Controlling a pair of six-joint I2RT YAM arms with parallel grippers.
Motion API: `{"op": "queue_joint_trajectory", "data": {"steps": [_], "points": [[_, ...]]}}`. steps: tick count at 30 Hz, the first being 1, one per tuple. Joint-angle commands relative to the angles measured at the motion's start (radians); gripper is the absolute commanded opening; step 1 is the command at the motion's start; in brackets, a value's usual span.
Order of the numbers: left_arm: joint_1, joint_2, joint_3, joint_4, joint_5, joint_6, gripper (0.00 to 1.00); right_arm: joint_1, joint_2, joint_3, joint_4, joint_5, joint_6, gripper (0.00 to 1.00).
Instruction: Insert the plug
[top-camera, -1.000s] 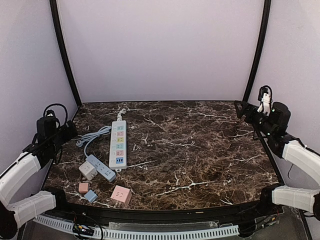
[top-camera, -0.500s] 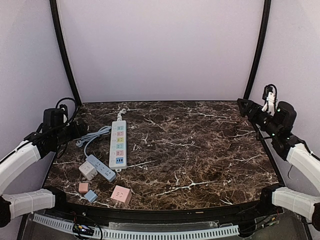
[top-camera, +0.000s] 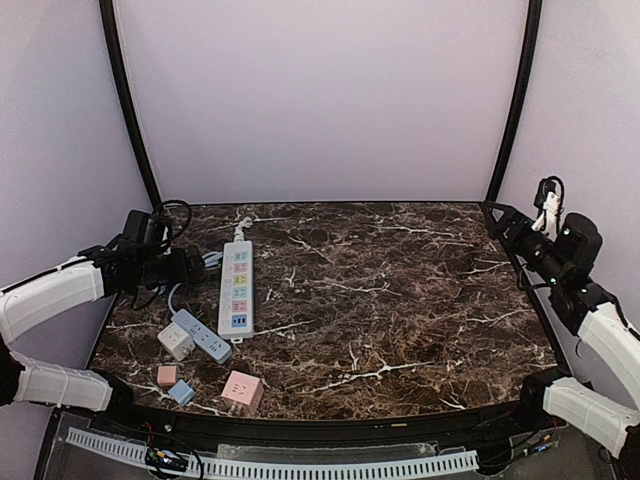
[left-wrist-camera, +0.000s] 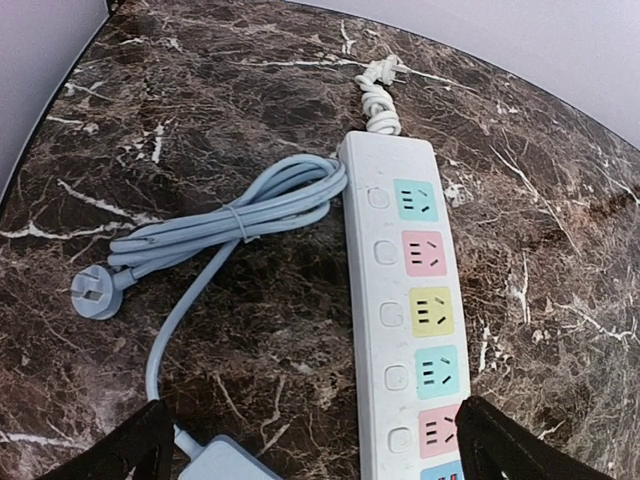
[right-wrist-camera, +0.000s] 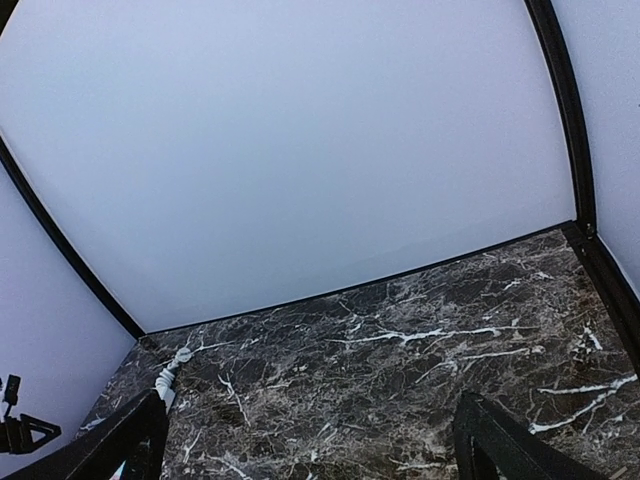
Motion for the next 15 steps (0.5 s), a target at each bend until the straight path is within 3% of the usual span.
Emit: {"op": "queue_joint_trajectory", "data": {"steps": [1,8,15], "points": [[-0.035,0.055,0.049,-0.024,0.021,-0.013,0.99,0.006,-0.005,-0.020,0.008,-0.026,0.009,0.99],[-0.094,0.170,0.082,-0.037,0.044,-0.008,1.00,0.007,0.034,-0.009,0.006,-0.099,-0.018,0.99],[-0.127,0.201,0.080,-0.208,-0.119,-0.169,1.00,0.007,0.033,-0.001,-0.019,-0.121,-0.022,0.99]]}}
